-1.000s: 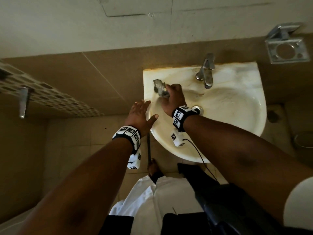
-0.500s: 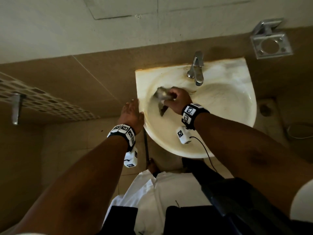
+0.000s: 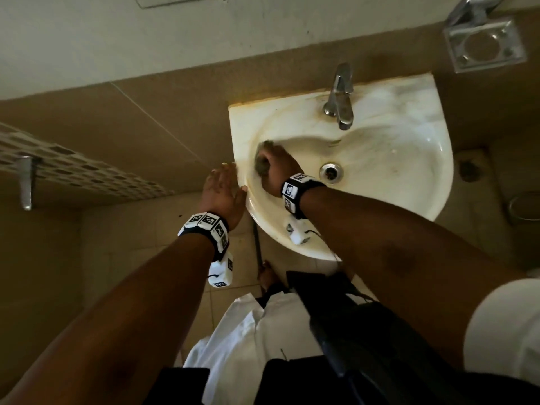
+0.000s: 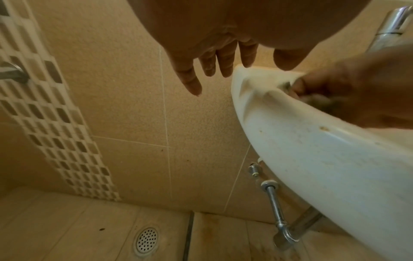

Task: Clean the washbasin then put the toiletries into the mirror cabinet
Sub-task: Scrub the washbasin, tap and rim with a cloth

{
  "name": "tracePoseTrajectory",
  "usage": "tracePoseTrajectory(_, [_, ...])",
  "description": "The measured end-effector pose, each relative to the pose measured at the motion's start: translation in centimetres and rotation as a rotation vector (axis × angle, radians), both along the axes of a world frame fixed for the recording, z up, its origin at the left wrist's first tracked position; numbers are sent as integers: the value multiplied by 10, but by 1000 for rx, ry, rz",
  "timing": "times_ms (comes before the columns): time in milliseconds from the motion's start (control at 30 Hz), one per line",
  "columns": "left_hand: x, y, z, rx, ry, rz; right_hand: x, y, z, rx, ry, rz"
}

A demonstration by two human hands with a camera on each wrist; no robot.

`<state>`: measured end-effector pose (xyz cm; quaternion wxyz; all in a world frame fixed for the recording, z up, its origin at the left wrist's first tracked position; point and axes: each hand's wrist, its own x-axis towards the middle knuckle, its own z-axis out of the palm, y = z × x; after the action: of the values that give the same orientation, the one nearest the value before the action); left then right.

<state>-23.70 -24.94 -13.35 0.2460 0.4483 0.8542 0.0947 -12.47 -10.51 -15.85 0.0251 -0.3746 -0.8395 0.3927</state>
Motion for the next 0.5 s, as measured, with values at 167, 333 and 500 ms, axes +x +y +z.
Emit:
tracePoseTrajectory(167, [-1,6,-8,-31,11,-44,77,27,-13,-335,-488,330])
tracePoseTrajectory(333, [4,17,-12,29,-47,-38,123,74,-27,-291,-542,-196])
tracePoseTrajectory(500, [3,14,1,46,-127,55,27,27,9,-379,94,-363])
